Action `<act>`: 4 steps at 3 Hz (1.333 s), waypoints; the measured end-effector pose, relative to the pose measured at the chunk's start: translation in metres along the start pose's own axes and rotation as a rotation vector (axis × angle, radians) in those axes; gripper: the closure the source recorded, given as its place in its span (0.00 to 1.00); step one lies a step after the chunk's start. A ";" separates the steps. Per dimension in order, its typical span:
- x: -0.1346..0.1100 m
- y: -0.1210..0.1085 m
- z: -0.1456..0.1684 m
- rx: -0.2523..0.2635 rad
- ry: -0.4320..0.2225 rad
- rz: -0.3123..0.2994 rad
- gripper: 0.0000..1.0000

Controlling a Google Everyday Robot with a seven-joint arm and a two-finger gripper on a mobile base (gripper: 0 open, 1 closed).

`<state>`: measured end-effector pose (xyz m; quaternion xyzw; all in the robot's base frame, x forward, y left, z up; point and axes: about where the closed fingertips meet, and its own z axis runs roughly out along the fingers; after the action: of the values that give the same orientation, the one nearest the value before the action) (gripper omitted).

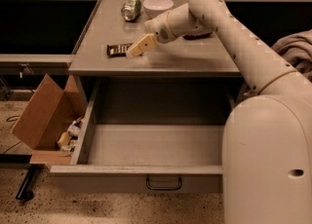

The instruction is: Place rxbar chocolate into top drawer

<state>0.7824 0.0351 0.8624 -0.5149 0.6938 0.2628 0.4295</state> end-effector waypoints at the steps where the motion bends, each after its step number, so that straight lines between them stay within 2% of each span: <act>1: 0.003 0.000 0.011 -0.013 0.006 0.023 0.00; 4: 0.009 0.002 0.032 -0.055 0.023 0.071 0.00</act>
Offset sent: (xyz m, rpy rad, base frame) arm 0.0098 0.0104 -0.0172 0.0077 0.0779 -0.0119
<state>0.7895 0.0571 0.8386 -0.5047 0.7090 0.2910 0.3974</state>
